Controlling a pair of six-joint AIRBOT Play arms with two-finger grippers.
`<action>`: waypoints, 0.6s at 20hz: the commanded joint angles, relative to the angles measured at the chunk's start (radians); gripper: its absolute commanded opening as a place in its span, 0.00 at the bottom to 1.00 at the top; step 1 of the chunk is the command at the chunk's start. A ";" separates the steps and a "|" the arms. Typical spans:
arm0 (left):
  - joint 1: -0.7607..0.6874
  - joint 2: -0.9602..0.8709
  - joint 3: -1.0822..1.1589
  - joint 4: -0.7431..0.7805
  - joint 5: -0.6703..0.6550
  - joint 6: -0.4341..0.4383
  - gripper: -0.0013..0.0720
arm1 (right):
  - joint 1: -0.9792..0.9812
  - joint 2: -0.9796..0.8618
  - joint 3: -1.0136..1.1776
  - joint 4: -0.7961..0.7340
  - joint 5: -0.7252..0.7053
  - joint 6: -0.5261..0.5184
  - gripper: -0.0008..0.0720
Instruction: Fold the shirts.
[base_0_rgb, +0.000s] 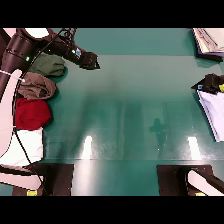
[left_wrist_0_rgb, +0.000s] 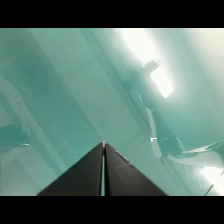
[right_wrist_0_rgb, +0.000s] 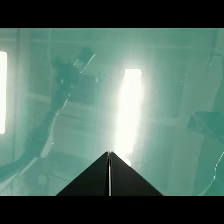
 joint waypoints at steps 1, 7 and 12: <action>0.000 0.001 0.000 0.000 0.000 0.000 0.05 | 0.001 0.000 0.000 0.000 0.003 0.000 0.05; 0.000 0.001 0.000 -0.006 0.106 0.001 0.05 | 0.001 0.000 0.000 0.000 0.010 0.000 0.05; 0.000 0.001 0.000 0.179 0.213 0.006 0.23 | 0.001 0.000 0.000 0.001 0.001 0.001 0.05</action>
